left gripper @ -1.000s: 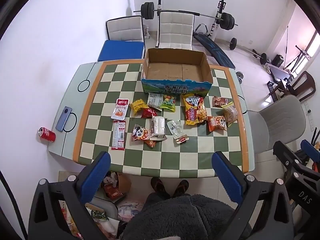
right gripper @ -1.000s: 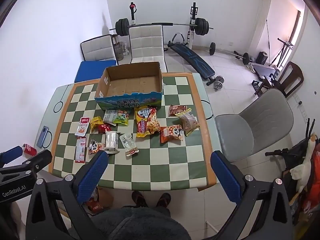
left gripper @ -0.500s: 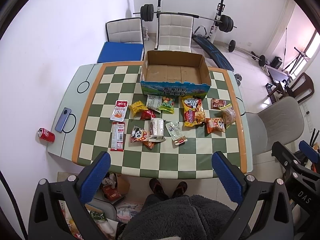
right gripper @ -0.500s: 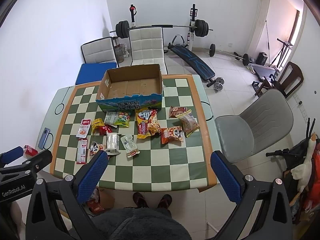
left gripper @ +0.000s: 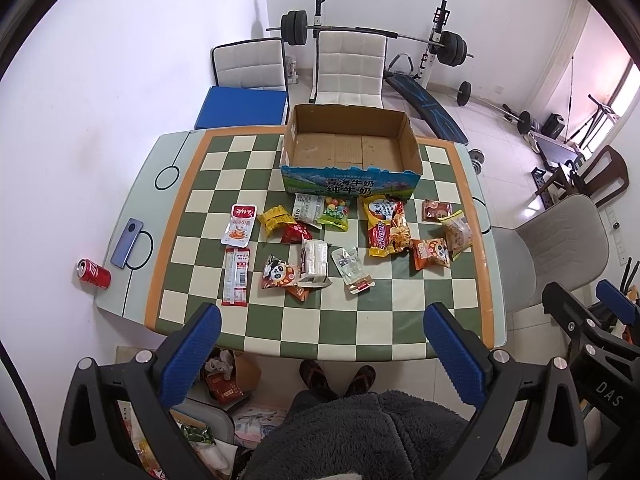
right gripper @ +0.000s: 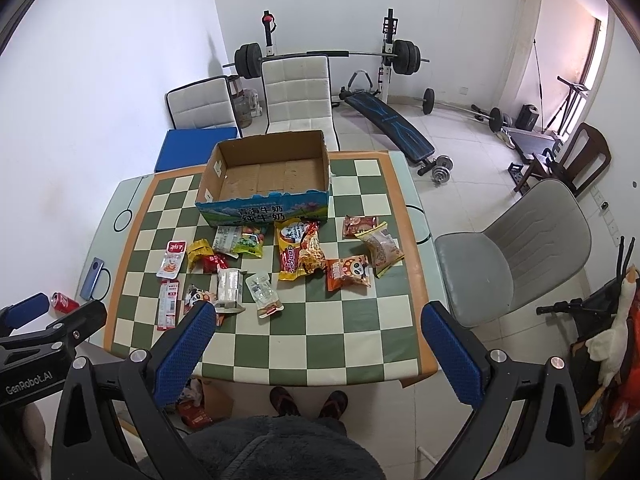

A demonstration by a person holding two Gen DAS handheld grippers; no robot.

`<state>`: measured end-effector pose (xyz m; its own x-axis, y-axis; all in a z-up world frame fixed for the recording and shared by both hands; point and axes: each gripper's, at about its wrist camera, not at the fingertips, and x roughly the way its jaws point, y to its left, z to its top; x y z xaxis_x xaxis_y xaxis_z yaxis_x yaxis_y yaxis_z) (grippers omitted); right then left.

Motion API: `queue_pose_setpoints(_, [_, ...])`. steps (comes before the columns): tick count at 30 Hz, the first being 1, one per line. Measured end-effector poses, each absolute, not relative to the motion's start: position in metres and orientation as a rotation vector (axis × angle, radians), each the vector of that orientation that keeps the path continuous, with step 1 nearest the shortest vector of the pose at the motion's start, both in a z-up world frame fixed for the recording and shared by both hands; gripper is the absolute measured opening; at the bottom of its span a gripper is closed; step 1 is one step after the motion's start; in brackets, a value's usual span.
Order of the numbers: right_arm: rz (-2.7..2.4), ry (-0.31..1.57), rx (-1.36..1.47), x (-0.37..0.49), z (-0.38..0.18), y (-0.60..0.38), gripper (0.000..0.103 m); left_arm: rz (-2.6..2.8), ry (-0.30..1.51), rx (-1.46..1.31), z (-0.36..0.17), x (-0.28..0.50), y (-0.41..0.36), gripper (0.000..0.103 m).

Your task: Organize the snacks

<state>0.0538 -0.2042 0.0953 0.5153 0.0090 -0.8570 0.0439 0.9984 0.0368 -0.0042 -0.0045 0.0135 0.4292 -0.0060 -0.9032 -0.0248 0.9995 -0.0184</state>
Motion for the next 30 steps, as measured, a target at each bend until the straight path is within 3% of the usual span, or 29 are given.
queue_pose_setpoints(30, [-0.013, 1.025, 0.072, 0.061, 0.095, -0.205, 0.103, 0.007, 1.129, -0.035, 0.018, 0.01, -0.014, 0.103])
